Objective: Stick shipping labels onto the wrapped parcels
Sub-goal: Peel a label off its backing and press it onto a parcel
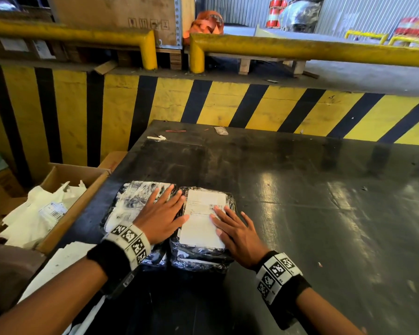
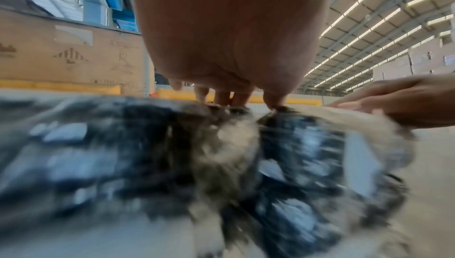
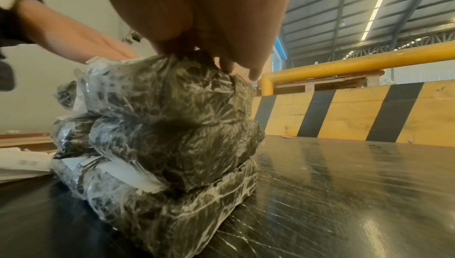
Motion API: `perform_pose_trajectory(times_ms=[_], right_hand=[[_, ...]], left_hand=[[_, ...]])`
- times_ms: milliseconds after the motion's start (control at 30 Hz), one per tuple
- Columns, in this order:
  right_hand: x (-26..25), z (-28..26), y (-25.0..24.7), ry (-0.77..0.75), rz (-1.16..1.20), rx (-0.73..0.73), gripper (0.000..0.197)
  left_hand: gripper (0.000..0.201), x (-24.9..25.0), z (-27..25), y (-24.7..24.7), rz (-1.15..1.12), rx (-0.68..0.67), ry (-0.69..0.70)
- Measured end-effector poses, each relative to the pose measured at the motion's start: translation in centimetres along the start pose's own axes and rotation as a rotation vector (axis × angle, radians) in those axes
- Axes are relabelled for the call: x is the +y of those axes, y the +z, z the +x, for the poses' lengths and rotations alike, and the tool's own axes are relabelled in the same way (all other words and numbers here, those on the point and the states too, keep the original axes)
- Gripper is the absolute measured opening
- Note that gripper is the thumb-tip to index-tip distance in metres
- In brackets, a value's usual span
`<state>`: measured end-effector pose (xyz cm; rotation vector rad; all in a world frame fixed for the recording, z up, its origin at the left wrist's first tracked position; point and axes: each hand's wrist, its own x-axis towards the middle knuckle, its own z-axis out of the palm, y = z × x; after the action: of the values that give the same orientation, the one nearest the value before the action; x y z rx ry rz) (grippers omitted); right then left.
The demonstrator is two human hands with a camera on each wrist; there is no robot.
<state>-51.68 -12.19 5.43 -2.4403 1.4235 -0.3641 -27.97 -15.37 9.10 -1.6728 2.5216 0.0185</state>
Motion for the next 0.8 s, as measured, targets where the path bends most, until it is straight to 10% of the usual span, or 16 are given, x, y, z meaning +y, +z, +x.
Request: perform_pose_trajectory(times_ms=[500,800], right_hand=[[2.4,-2.3,1.7,0.298,0.442,0.247,0.063],[2.0,-2.2,3.5,0.312,0.996,0.37,0.053]], left_hand=[[0.104,7.4,-1.3,3.9,-0.37,0.243,-0.223],[0.068,9.7,-1.5,7.2,-1.159,0.52,-0.418]])
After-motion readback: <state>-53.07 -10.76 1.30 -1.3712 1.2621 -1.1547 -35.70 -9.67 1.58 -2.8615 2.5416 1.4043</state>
